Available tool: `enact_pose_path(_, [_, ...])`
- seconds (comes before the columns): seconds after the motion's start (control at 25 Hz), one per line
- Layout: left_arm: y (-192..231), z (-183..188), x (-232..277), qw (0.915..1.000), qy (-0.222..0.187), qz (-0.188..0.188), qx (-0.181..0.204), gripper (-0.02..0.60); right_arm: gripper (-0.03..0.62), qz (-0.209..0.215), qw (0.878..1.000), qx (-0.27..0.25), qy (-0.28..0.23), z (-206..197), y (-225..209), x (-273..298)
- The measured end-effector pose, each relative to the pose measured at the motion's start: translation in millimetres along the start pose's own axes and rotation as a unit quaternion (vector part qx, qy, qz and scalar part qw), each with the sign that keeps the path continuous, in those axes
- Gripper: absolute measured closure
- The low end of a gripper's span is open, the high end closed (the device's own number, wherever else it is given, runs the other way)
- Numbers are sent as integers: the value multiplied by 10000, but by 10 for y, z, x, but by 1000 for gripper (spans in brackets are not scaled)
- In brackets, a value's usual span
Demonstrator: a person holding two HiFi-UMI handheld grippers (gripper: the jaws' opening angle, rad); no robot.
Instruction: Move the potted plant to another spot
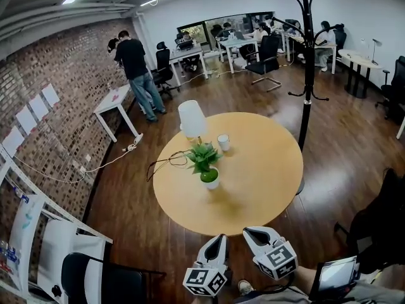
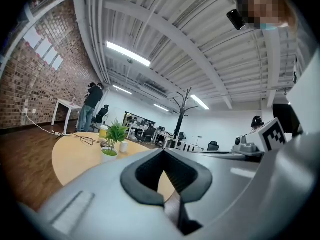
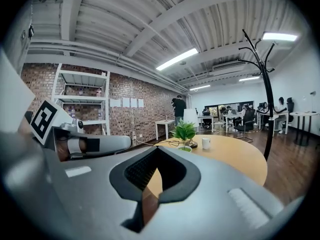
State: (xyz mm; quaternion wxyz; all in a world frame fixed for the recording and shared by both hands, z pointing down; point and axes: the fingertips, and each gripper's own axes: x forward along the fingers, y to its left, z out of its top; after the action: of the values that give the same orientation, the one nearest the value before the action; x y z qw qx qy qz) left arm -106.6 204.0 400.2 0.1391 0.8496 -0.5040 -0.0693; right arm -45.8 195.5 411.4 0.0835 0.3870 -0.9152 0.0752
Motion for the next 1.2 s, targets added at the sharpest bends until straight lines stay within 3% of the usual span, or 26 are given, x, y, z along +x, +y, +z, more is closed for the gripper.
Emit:
enact_pose_path(0.6, [761, 44, 583, 9998, 139, 135, 17, 580, 587, -62, 9999, 105, -1, -7, -434, 892])
enact_pose_path(0.92, [1131, -18, 1339, 9983, 181, 547, 38, 579, 586, 303, 9995, 130, 6, 56, -1095, 1461])
enact_pose_path(1.2, [1514, -254, 1763, 9933, 219, 1128, -100, 580, 586, 699, 9972, 161, 222, -178, -1516, 1953])
